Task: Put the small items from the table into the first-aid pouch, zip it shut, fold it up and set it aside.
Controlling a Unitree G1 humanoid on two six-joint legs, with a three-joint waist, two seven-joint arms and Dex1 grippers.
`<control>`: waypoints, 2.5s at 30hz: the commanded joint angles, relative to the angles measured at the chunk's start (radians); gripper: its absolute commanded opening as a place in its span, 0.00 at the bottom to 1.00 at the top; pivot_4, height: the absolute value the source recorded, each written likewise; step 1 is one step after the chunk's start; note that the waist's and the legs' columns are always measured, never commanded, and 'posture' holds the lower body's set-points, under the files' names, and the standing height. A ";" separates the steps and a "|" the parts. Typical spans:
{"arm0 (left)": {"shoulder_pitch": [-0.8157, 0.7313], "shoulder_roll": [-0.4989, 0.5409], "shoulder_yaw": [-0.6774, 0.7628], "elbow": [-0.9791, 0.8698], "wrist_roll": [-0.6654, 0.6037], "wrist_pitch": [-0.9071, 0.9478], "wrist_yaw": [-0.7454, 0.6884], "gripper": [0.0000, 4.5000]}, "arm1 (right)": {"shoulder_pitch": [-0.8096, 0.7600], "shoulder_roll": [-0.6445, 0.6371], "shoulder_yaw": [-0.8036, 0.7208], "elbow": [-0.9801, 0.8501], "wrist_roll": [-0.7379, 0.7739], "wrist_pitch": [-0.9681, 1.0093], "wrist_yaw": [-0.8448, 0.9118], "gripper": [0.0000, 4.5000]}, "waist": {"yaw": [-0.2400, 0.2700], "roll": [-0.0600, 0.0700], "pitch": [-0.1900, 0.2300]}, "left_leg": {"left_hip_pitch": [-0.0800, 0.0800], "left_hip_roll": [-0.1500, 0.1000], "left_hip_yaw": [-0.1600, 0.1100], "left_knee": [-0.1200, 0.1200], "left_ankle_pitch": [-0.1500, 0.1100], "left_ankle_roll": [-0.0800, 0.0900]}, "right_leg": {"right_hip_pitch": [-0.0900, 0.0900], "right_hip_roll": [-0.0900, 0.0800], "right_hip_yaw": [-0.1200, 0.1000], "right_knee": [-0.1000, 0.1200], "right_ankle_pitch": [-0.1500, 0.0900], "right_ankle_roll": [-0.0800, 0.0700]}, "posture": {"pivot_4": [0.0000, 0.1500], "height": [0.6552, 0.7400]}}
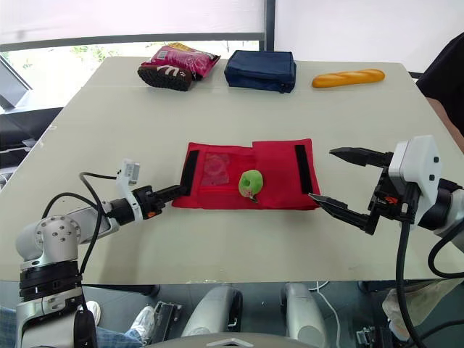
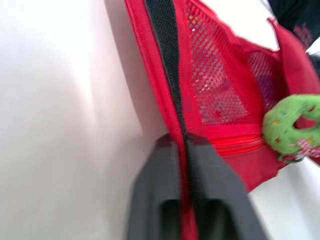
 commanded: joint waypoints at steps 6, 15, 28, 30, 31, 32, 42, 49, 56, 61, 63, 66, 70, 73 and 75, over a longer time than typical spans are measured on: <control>0.006 0.232 0.026 0.094 0.038 -0.104 -0.211 0.01 | -0.055 -0.028 0.026 0.023 0.067 0.044 -0.017 1.00 | -0.002 0.000 0.000 | 0.000 0.000 0.000 0.000 0.000 0.000 | 0.000 0.000 0.000 0.000 -0.002 -0.003 | 1.00 0.65; -0.077 0.393 -0.085 0.273 0.135 -0.251 -0.472 0.01 | -0.238 0.054 0.246 0.093 0.039 0.075 -0.089 1.00 | 0.001 -0.001 0.000 | -0.001 0.001 0.001 0.000 0.000 0.000 | -0.001 -0.001 0.000 -0.001 -0.002 -0.003 | 1.00 0.65; -0.330 0.437 -0.201 0.345 0.134 -0.311 -0.833 0.00 | -0.602 0.337 0.702 0.581 -0.402 -0.113 -0.018 0.70 | 0.000 -0.001 0.001 | -0.003 -0.001 0.005 0.000 0.000 0.000 | -0.003 0.000 -0.002 -0.001 0.001 -0.004 | 1.00 0.65; -0.363 0.432 -0.227 0.353 0.148 -0.322 -0.867 0.00 | -0.629 0.379 0.738 0.665 -0.463 -0.160 -0.003 0.53 | -0.002 -0.001 0.001 | -0.003 -0.001 0.005 0.000 0.000 0.000 | -0.003 0.000 -0.002 0.000 0.002 -0.002 | 1.00 0.65; -0.375 0.429 -0.237 0.355 0.151 -0.325 -0.880 0.00 | -0.636 0.394 0.749 0.697 -0.491 -0.181 0.004 0.45 | -0.003 -0.001 0.001 | -0.003 -0.002 0.005 0.000 0.000 0.000 | -0.003 0.000 -0.002 0.000 0.002 -0.002 | 1.00 0.65; -0.390 0.423 -0.247 0.353 0.149 -0.327 -0.898 0.00 | -0.640 0.405 0.771 0.734 -0.530 -0.209 0.014 0.32 | -0.003 -0.001 0.001 | -0.003 -0.002 0.005 0.000 0.000 0.000 | -0.003 0.000 -0.002 0.000 0.002 -0.002 | 1.00 0.65; -0.524 0.246 -0.345 0.306 0.132 -0.331 -0.954 0.00 | -0.650 0.514 0.918 0.942 -0.776 -0.239 0.023 0.00 | -0.005 -0.002 0.001 | -0.001 -0.002 0.004 0.001 0.000 0.000 | -0.002 0.001 -0.002 0.002 0.002 -0.002 | 1.00 0.65; -0.576 0.056 -0.445 0.330 0.194 -0.357 -0.881 0.00 | -0.649 0.572 0.896 0.973 -0.838 -0.246 -0.006 0.00 | -0.009 -0.001 0.000 | 0.000 -0.002 0.003 0.001 0.000 0.000 | -0.001 0.002 -0.001 0.003 0.002 -0.002 | 1.00 0.65; -0.592 -0.059 -0.480 0.443 0.265 -0.417 -0.848 0.00 | -0.634 0.558 0.787 0.730 -0.766 -0.125 -0.007 0.00 | -0.011 -0.001 0.000 | -0.001 -0.003 0.000 0.001 0.000 0.000 | -0.002 0.002 -0.001 0.003 0.002 -0.002 | 1.00 0.65; -0.618 -0.119 -0.491 0.506 0.303 -0.458 -0.843 0.00 | -0.511 0.481 0.565 0.352 -0.548 0.077 0.002 0.00 | 0.000 0.001 0.001 | -0.003 -0.003 -0.002 0.001 0.000 0.000 | -0.002 0.000 -0.002 0.003 0.002 -0.002 | 1.00 0.65; -0.622 -0.136 -0.501 0.500 0.309 -0.451 -0.849 0.00 | -0.402 0.434 0.466 0.251 -0.459 0.066 0.043 0.00 | 0.006 0.000 0.001 | -0.003 -0.004 -0.003 0.001 0.000 0.000 | -0.001 -0.001 -0.003 0.002 0.002 -0.002 | 1.00 0.65; -0.621 -0.155 -0.527 0.505 0.334 -0.449 -0.851 0.00 | -0.235 0.314 0.282 0.147 -0.406 0.067 0.078 0.00 | 0.009 0.001 0.001 | -0.004 -0.005 -0.002 0.001 0.000 0.000 | 0.001 -0.002 -0.006 -0.001 0.002 -0.002 | 1.00 0.65; -0.621 -0.173 -0.565 0.546 0.389 -0.474 -0.839 0.00 | -0.056 0.186 0.020 0.069 -0.301 0.085 0.128 0.00 | 0.001 0.001 0.002 | -0.003 -0.006 -0.001 0.001 0.000 0.000 | 0.002 -0.002 -0.006 -0.001 0.002 -0.001 | 1.00 0.65; -0.623 -0.186 -0.582 0.571 0.417 -0.490 -0.836 0.00 | 0.018 0.138 -0.102 0.052 -0.245 0.087 0.145 0.06 | -0.003 0.001 0.002 | -0.001 -0.004 -0.001 0.001 0.000 0.000 | 0.002 0.000 -0.005 0.000 0.000 0.002 | 1.00 0.65; -0.627 -0.198 -0.586 0.592 0.432 -0.501 -0.832 0.00 | 0.052 0.112 -0.161 0.040 -0.202 0.098 0.149 0.19 | -0.003 0.001 0.001 | 0.000 -0.003 0.000 0.001 0.000 0.000 | 0.002 0.003 -0.005 0.001 0.000 0.002 | 1.00 0.65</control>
